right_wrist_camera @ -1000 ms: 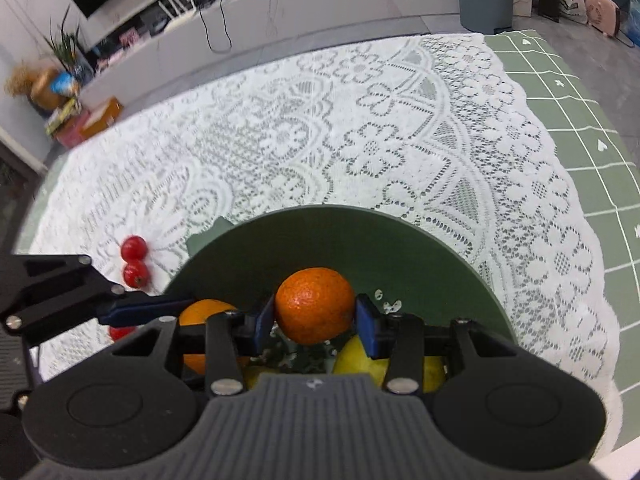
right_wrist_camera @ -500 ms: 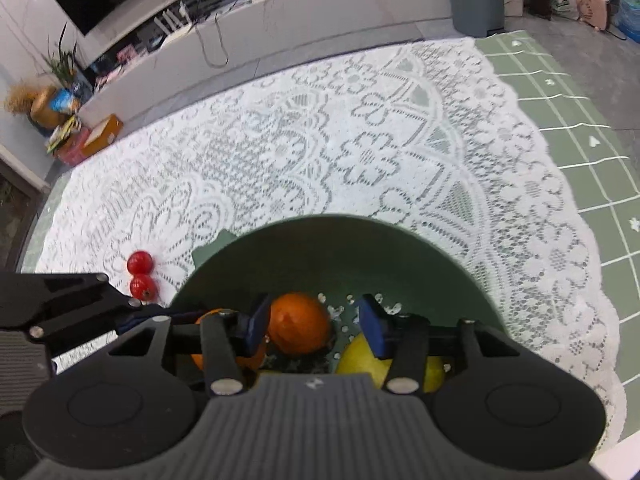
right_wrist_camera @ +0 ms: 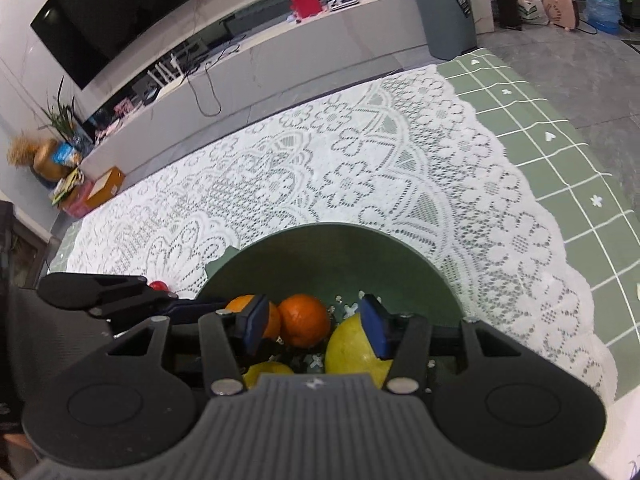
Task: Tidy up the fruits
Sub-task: 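Carry both mandarins over the colander and lower them inside, then open both tools and withdraw them toward the tomatoes and kiwis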
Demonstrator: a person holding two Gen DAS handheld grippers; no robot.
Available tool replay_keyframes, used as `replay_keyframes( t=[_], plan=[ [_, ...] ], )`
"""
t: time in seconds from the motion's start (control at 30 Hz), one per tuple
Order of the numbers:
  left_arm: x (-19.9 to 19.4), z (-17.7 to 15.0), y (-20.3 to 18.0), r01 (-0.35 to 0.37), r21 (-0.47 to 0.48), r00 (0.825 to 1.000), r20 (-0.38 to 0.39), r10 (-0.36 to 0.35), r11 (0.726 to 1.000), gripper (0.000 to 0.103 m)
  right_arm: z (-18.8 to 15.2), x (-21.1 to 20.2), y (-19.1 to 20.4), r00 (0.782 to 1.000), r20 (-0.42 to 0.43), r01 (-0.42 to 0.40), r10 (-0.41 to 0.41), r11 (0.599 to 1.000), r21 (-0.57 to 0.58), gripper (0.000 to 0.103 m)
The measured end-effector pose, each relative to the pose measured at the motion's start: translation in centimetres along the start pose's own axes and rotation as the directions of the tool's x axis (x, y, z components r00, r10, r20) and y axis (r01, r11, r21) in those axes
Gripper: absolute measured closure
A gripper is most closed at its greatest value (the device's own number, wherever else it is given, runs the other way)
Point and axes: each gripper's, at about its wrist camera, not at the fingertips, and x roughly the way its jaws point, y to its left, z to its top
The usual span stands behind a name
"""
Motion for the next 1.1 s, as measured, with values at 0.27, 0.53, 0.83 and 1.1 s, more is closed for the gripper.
replay_keyframes(
  t=[0.27, 0.53, 0.83, 1.1],
  plan=[
    [0.0, 0.0, 0.0, 0.002, -0.006, 1.0, -0.022, -0.002, 1.0, 0.053, -0.7, -1.3, -0.6, 1.0, 0.017, 0.001, -0.002, 1.0, 0.023, 0.054],
    [-2.9, -0.2, 0.7, 0.044, -0.043, 0.998, 0.035, -0.042, 0.998, 0.049, -1.7, -2.2, -0.2, 1.0, 0.026, 0.003, -0.003, 1.0, 0.025, 0.051],
    [-8.7, -2.9, 1.6, 0.033, -0.083, 0.982, 0.186, -0.017, 0.996, 0.048, -4.0, -5.9, 2.7, 0.992, 0.123, -0.009, 0.013, 1.0, -0.029, 0.047],
    [-12.7, -8.0, 3.3, -0.014, -0.184, 0.95, 0.303, 0.07, 0.983, 0.048, -8.3, -8.2, 7.0, 0.968, 0.246, -0.021, 0.042, 0.996, -0.089, 0.046]
  ],
)
